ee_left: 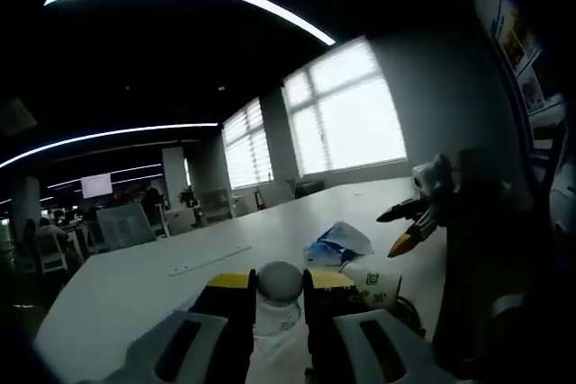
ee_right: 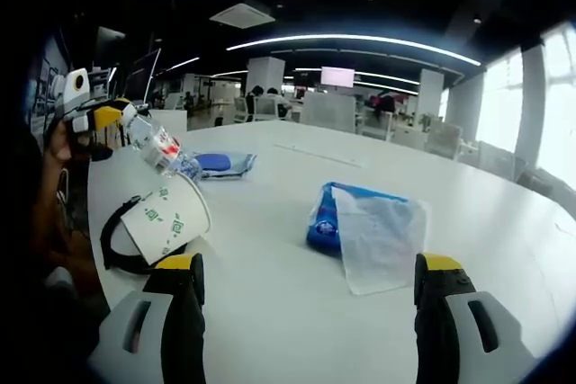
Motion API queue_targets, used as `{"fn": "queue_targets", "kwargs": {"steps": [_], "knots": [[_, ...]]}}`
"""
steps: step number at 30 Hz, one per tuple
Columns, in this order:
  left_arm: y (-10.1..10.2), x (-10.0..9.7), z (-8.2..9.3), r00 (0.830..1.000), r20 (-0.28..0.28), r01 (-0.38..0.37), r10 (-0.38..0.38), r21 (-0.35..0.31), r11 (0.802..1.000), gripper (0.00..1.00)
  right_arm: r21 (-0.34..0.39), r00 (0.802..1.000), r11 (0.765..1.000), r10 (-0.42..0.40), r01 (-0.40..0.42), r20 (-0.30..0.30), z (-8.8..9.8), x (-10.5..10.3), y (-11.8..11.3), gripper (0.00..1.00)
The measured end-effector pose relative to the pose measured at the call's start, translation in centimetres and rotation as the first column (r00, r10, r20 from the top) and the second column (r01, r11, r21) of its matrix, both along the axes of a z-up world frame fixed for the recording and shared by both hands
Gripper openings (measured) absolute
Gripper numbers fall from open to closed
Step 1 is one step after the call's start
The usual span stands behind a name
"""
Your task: Arrange the tabletop items into an orderly group along one side of the table until the central work area is clear of visible clutter.
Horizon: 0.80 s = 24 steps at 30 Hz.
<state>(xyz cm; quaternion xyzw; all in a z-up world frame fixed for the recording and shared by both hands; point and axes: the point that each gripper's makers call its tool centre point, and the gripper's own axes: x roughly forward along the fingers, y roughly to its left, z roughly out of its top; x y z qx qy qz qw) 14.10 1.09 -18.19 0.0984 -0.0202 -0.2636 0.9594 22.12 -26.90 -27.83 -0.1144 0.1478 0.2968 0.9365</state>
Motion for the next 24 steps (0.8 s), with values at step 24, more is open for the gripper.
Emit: {"fn": "queue_targets", "kwargs": {"steps": [24], "knots": [[-0.7,2.5,1.4,1.000,-0.013,0.029,-0.029,0.033,0.999,0.18,0.007,1.000,1.000,-0.021,0.021,0.009,0.5,-0.1,-1.3,0.94]]}}
